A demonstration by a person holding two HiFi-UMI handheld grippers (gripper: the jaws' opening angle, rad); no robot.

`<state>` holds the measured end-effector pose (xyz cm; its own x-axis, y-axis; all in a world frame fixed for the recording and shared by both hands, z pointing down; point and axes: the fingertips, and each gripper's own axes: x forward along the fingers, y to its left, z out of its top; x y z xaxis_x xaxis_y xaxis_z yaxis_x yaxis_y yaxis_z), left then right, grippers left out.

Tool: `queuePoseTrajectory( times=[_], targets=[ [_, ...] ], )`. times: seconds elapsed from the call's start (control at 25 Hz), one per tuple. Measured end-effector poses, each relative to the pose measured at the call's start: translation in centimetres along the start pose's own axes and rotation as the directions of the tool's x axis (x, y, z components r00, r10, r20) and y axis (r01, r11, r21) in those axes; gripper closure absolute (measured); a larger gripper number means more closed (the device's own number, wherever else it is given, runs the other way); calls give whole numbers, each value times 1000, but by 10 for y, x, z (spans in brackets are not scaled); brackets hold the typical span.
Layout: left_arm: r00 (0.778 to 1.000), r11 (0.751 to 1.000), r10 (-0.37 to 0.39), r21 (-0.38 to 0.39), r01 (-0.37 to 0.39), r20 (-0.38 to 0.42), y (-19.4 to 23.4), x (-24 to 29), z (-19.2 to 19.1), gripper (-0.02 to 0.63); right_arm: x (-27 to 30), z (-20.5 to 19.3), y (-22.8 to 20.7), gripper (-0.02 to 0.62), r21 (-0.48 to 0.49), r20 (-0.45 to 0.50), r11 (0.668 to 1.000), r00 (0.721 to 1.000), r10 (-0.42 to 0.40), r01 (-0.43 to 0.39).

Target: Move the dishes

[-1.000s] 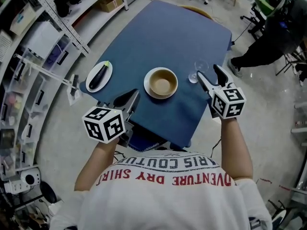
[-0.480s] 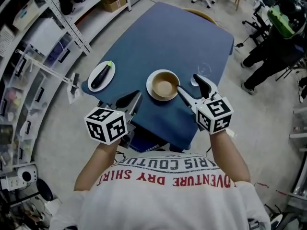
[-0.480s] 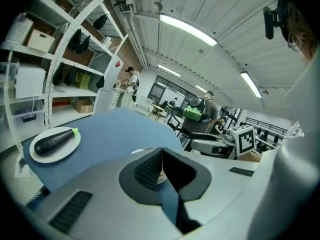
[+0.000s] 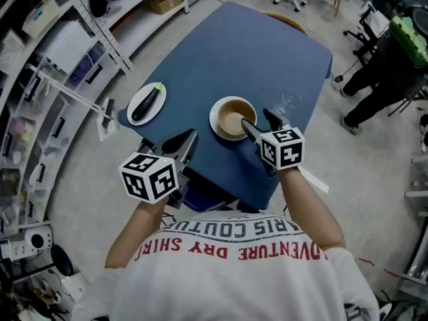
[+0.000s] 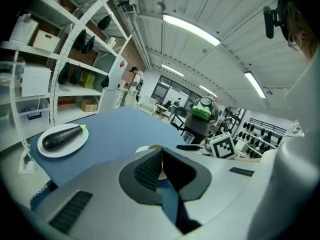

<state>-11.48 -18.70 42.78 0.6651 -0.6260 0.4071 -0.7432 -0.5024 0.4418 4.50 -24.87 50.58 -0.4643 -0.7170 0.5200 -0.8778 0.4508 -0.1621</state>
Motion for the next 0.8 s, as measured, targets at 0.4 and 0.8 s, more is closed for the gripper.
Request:
queuePoseTrajectory(
  times=[0.4, 0.8],
  targets=[
    [998, 998, 53, -17, -53, 29, 22, -7, 1, 578, 23, -34, -6, 327, 211, -74, 977, 997, 17, -1],
    [998, 998, 62, -4, -62, 27, 26, -4, 4, 578, 26, -34, -12, 532, 274, -76, 961, 997, -19, 40]
  ],
)
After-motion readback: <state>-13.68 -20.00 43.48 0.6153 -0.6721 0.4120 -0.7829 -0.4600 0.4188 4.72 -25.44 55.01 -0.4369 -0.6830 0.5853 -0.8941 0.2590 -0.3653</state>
